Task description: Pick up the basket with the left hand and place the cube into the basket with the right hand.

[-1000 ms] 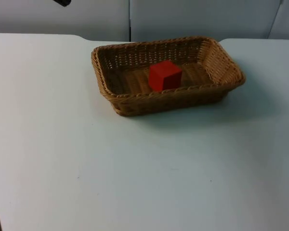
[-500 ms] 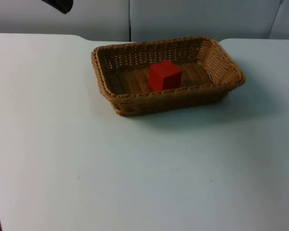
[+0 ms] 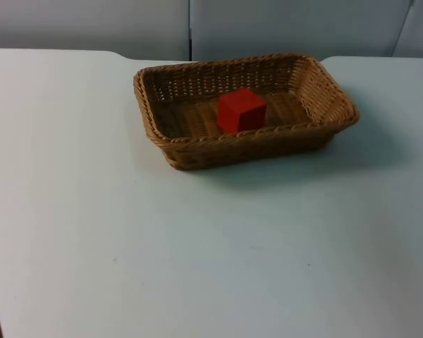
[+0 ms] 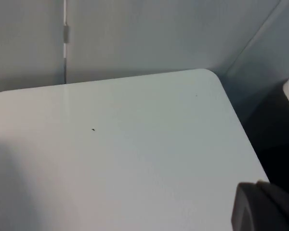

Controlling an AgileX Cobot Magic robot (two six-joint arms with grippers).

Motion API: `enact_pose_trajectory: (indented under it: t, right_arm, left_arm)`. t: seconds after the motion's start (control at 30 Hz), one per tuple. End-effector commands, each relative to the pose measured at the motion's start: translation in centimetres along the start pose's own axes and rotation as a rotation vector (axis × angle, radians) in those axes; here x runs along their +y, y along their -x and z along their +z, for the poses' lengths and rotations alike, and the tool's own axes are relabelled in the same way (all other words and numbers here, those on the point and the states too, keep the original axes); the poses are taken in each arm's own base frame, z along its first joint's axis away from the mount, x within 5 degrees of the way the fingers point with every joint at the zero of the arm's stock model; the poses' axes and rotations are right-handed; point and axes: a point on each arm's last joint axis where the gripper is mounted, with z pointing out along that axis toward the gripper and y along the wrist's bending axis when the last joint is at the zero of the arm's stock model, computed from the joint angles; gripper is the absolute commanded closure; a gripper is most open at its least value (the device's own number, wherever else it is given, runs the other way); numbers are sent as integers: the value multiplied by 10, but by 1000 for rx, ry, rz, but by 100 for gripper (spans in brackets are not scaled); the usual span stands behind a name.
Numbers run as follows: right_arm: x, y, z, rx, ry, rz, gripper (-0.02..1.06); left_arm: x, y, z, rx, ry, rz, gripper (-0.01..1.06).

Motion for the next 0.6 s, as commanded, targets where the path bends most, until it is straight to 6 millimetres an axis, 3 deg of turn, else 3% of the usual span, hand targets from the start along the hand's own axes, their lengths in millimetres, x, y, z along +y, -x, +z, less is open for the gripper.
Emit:
enact_pose_trajectory:
  t: [0.0,0.07,0.17,0.2,0.3,0.33,0.43,0.47,0.5,0.57]
  right_arm:
    - [-14,2,-17,-41,-34,54,105]
    - [-19,2,-26,-63,-32,70,105]
    - [-46,-6,-74,-151,-18,176,105]
    - [-46,-6,-74,-151,-18,176,105]
    - [-74,-23,-126,-245,31,306,105]
    - [-74,-23,-126,-245,31,306,105]
    - [-99,-60,-170,-376,70,354,105]
    - [-105,-75,-178,-409,70,353,105]
    - [-105,-75,-178,-409,70,353,105]
    - [-113,-104,-187,-457,71,349,105]
  left_arm:
    - [-11,-20,-33,-90,5,26,105]
    - [-14,-30,-42,-115,6,42,105]
    - [-21,-80,-72,-183,23,114,105]
    - [-21,-80,-72,-183,23,114,105]
    - [-30,-123,-104,-303,34,132,105]
    - [-30,-123,-104,-303,34,132,105]
    - [-38,-171,-137,-431,49,176,105]
    - [-40,-182,-145,-463,51,186,105]
    - [-40,-182,-145,-463,51,186,105]
    - [-46,-209,-164,-540,59,226,105]
